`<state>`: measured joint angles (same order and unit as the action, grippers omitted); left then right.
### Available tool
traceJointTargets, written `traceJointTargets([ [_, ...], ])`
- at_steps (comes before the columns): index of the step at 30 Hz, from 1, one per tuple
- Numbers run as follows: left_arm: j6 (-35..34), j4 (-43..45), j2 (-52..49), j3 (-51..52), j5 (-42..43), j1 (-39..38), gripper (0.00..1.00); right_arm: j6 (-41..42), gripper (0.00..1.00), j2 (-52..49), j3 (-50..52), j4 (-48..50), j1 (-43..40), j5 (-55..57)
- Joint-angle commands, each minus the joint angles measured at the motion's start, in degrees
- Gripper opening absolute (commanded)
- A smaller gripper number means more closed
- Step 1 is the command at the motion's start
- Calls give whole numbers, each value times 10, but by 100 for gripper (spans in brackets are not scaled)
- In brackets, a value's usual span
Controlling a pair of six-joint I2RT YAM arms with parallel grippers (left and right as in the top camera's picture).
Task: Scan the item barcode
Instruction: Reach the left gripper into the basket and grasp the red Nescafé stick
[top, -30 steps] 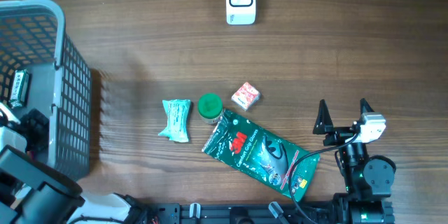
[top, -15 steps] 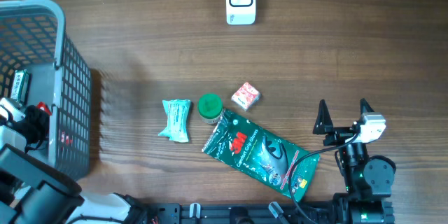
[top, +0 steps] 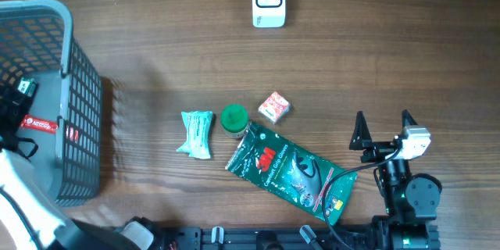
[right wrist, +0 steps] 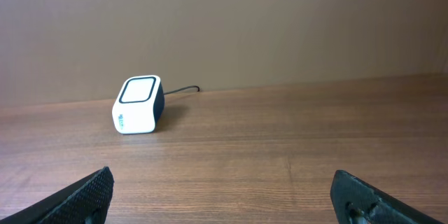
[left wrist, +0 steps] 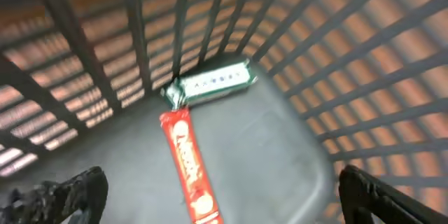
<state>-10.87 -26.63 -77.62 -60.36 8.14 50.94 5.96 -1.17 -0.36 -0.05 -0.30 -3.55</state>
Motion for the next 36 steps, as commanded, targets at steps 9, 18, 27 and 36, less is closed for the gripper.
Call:
traceJointTargets([
  [9,-144,-17,-191,-3,-185,-85,100,2,100,4,0,1,1,3],
  [18,-163,-22,-309,-3,-176,-103,5,2,99,4,0,1,1,3],
  [27,-89,-148,-252,-87,-207,-103,4,2,100,4,0,1,1,3],
  [36,-93,-232,63,-183,-69,-103,4,2,100,4,0,1,1,3],
])
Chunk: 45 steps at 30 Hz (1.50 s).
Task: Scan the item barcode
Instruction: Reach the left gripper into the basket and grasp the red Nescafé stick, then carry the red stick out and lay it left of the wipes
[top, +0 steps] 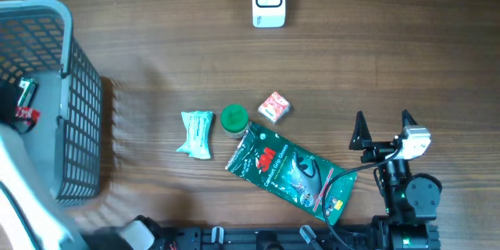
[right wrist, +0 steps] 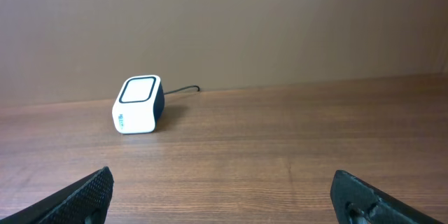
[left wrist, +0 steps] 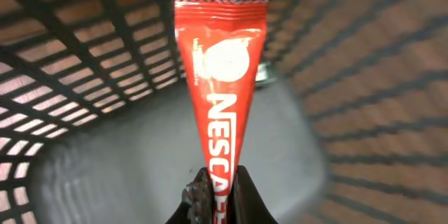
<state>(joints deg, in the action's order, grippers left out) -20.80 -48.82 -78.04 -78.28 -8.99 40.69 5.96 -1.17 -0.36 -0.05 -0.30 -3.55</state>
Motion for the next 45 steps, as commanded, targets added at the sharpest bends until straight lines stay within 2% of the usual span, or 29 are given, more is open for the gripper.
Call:
traceJointTargets([
  [1,7,-13,101,-4,152,-1,4,2,100,4,0,1,1,3],
  [4,7,-19,198,-4,269,-2,4,2,100,4,0,1,1,3],
  [7,11,-37,254,-4,272,-30,4,2,100,4,0,1,1,3],
  [10,11,-72,256,-4,272,-77,4,2,100,4,0,1,1,3],
  [14,11,-95,224,5,270,-156,4,2,100,4,0,1,1,3],
  [18,6,-96,142,47,163,-286,4,2,100,4,0,1,1,3],
  [20,3,-91,76,104,157,-340,4,2,100,4,0,1,1,3],
  [22,-31,-57,23,170,158,-376,4,2,100,4,0,1,1,3],
  [26,-52,66,-45,277,151,-467,4,2,100,4,0,1,1,3],
  [29,-96,101,-60,297,70,-503,4,2,100,4,0,1,1,3],
  [31,-97,119,-60,296,55,-508,44,2,100,4,0,1,1,3],
  [32,-97,130,-60,296,55,-509,80,2,100,4,0,1,1,3],
  [33,-97,143,-59,296,55,-512,100,2,100,4,0,1,1,3],
  [36,-98,192,-51,256,127,-518,100,2,100,4,0,1,1,3],
  [39,-111,198,-35,170,134,-518,100,2,100,4,0,1,1,3],
  [41,-110,199,-24,124,125,-518,100,2,100,4,0,1,1,3],
  [45,-110,200,26,77,40,-518,100,2,100,4,0,1,1,3],
])
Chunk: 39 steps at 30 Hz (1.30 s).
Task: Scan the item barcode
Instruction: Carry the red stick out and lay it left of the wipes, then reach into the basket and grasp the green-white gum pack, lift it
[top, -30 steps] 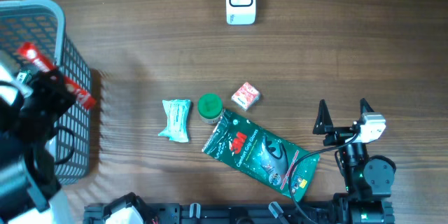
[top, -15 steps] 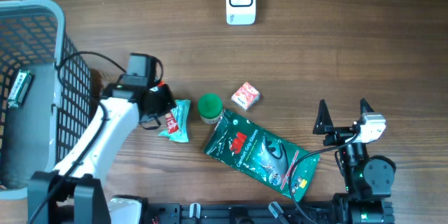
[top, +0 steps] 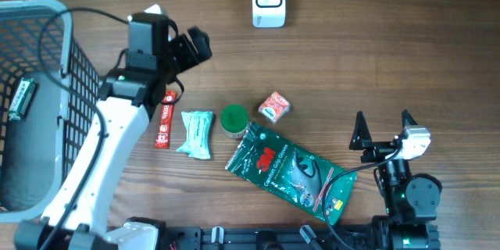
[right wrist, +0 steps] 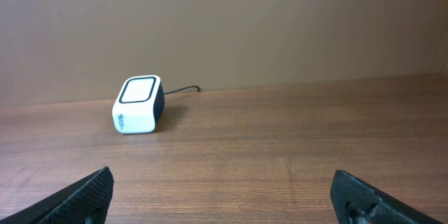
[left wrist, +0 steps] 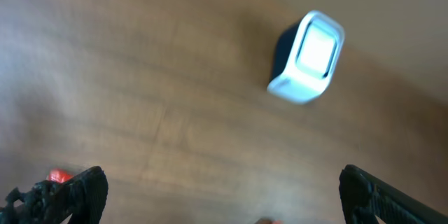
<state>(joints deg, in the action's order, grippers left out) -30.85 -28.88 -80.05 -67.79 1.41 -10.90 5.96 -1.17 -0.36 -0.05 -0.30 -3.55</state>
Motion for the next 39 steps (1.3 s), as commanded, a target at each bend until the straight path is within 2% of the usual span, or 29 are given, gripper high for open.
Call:
traceJointTargets([
  [1,-9,2,58,-28,-81,-2,100,2,100,4,0,1,1,3],
  [4,-9,2,121,-28,-138,-2,100,2,99,4,0,1,1,3],
  [6,40,2,155,-28,-154,-2,100,2,100,4,0,1,1,3],
  [11,56,7,194,-28,-369,3,100,2,100,4,0,1,1,3],
  [13,30,11,196,-28,-403,39,100,2,99,4,0,1,1,3],
  [17,-14,2,196,-28,-394,134,100,2,100,4,0,1,1,3],
  [20,-54,-73,196,-28,-393,214,100,2,100,4,0,1,1,3],
  [21,-74,-106,193,-28,-367,252,100,2,99,4,0,1,1,3],
  [23,-74,-126,180,-28,-260,329,100,2,100,4,0,1,1,3],
  [26,-73,-101,156,-28,-158,403,100,2,100,4,0,1,1,3],
  [28,-59,-73,141,-28,-131,436,100,2,100,4,0,1,1,3],
  [29,-17,-54,132,-28,-130,452,100,2,100,4,0,1,1,3],
  [32,165,4,87,-28,-129,483,100,2,100,4,0,1,1,3],
  [35,424,-7,10,-28,-100,487,100,2,100,4,0,1,1,3],
  [36,451,-26,-8,-28,-101,487,100,2,100,4,0,1,1,3],
  [39,455,-35,-57,-27,-100,516,100,2,100,4,0,1,1,3],
])
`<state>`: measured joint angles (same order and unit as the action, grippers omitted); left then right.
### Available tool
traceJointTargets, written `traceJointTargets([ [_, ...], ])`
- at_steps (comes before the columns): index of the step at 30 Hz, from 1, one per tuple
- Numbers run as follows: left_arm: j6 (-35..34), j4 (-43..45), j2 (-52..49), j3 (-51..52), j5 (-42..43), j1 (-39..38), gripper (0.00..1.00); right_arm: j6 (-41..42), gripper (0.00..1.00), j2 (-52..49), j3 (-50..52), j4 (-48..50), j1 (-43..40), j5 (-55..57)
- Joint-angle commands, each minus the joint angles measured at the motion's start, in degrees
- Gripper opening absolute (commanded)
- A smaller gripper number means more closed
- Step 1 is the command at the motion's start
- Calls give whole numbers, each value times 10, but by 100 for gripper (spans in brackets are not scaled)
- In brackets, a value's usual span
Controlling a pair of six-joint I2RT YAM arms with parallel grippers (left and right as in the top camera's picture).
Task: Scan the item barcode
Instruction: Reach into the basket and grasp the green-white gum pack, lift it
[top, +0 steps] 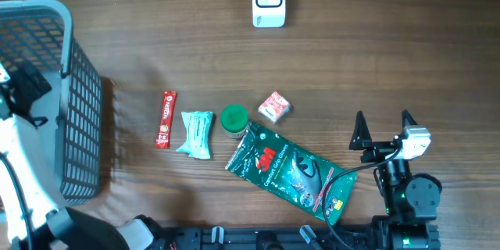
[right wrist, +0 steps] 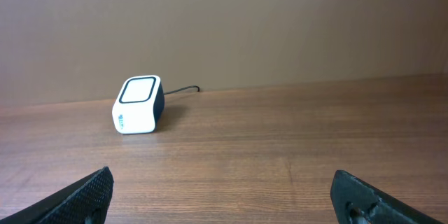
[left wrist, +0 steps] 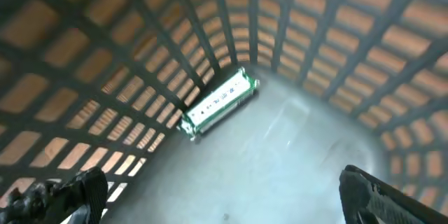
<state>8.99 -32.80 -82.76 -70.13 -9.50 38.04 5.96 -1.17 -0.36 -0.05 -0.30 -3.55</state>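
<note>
The white barcode scanner (top: 268,0) stands at the table's far middle, also in the right wrist view as scanner (right wrist: 138,105). A red Nescafe stick (top: 165,119) lies on the table left of a pale green packet (top: 196,133). My left gripper (left wrist: 224,199) hangs open inside the grey basket (top: 78,125), above its floor; a green-and-white packet (left wrist: 218,102) lies in the basket's far corner. Over the overhead view the left arm (top: 19,98) sits in the basket. My right gripper (top: 383,129) rests open at the front right, empty.
A green round lid (top: 233,119), a small red-and-white box (top: 274,107) and a large dark green pouch (top: 291,172) lie mid-table. The basket's barred walls (left wrist: 126,56) close around the left gripper.
The left arm has gone from over the table near the scanner back into the basket, open and empty. The red stick stays on the table. The right arm is unchanged.
My left gripper was open in the basket above the red stick and the green-and-white packet. Then it was shut on the red stick, held upright. Later the stick lay on the table and the gripper was open near the scanner. Now it is in the basket again.
</note>
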Motion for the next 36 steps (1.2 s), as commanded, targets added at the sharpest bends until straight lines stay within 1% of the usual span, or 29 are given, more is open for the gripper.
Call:
traceJointTargets([
  [1,69,8,-44,-3,9,36,100,2,100,4,0,1,1,3],
  [3,128,24,-85,-3,11,49,100,2,100,4,0,1,1,3],
  [4,121,42,-106,-3,12,52,100,2,100,4,0,1,1,3],
  [5,98,55,-122,-3,12,53,100,2,100,4,0,1,1,3],
  [6,87,68,-141,-3,30,53,100,2,100,4,0,1,1,3],
  [7,88,76,-157,-3,44,52,100,2,100,4,0,1,1,3],
  [14,90,175,-242,-3,50,57,100,2,100,4,0,1,1,3],
  [16,121,187,-260,-3,78,57,100,2,99,4,0,1,1,3],
  [25,120,231,-321,-3,91,58,100,2,99,4,0,1,1,3],
  [26,120,226,-324,-3,91,57,96,2,100,4,0,1,1,3],
  [29,111,196,-324,-3,112,57,61,2,100,4,0,1,1,3],
  [30,111,189,-324,-3,112,57,56,2,100,4,0,1,1,3],
  [32,87,188,-324,-3,112,58,56,2,100,4,0,1,1,3],
  [33,85,192,-324,-3,112,58,59,2,100,4,0,1,1,3],
  [34,85,202,-324,-3,112,58,81,2,100,4,0,1,1,3],
  [35,85,227,-324,-3,112,58,100,2,100,4,0,1,1,3],
  [36,77,244,-324,-3,112,58,100,2,100,4,0,1,1,3],
])
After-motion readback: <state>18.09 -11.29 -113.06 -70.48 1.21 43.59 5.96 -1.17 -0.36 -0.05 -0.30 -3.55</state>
